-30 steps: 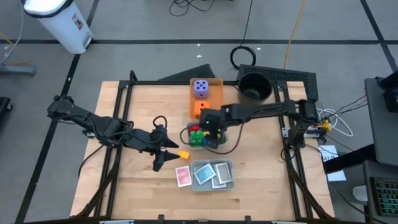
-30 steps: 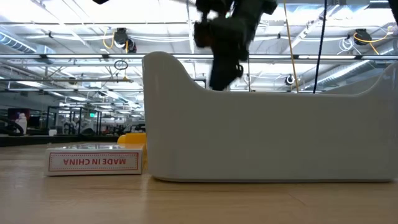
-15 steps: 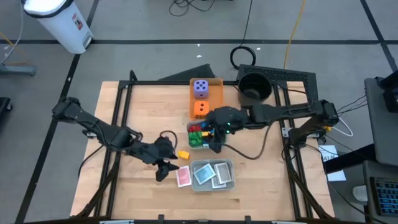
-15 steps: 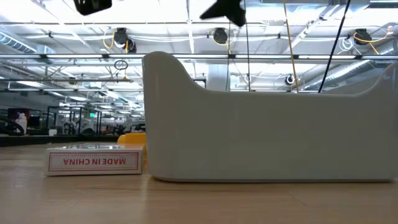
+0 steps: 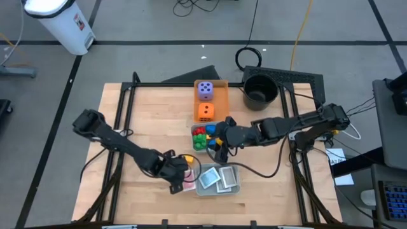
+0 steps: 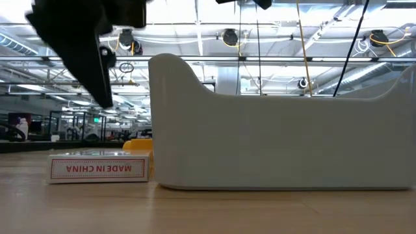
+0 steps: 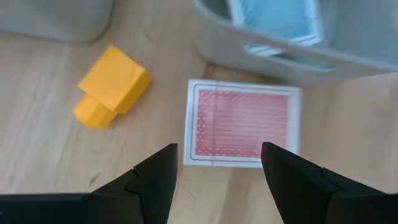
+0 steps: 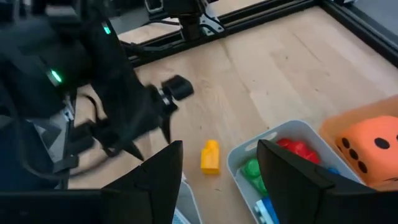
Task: Pick & Place Toys
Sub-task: Put the red card pack into the bottom gray bin
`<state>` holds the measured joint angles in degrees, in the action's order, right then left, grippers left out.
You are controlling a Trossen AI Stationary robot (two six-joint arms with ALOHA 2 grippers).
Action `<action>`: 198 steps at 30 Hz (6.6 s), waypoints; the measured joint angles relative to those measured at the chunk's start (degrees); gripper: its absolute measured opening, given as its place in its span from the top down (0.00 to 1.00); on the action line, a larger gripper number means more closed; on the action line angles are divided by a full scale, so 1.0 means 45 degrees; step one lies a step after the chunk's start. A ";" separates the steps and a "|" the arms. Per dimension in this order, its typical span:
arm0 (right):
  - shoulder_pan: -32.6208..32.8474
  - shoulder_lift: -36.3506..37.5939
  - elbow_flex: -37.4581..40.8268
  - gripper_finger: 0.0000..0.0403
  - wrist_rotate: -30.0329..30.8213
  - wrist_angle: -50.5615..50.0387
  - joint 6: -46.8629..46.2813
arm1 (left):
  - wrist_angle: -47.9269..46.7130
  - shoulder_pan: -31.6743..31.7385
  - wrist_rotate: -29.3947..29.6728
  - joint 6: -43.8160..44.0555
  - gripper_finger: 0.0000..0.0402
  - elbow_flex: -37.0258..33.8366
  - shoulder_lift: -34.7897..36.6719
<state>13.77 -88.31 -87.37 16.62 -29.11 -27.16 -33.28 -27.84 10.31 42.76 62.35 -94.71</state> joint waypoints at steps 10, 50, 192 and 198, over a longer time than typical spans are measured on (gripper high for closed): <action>0.0134 0.0015 0.0000 0.53 -0.0024 -0.0196 -0.0155 | 0.0575 -0.0005 -0.0058 -0.0049 0.41 0.0000 -0.1534; 0.0129 0.0015 -0.0005 0.58 -0.0039 -0.0716 -0.0005 | -0.6751 0.0287 0.0121 0.5289 0.41 -0.0039 0.2501; 0.2150 0.7621 0.8966 0.58 0.0602 0.3126 -0.1010 | -0.4240 0.0834 -0.3470 1.5977 0.02 -0.0010 -0.1653; 0.2154 0.7621 0.8966 0.58 0.0602 0.3131 -0.1010 | -0.4244 0.0831 -0.3575 1.6223 0.02 -0.0010 -0.1653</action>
<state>23.46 -54.02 -47.03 19.33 -15.03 -31.70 -52.38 -24.10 -5.78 115.77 62.30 -102.15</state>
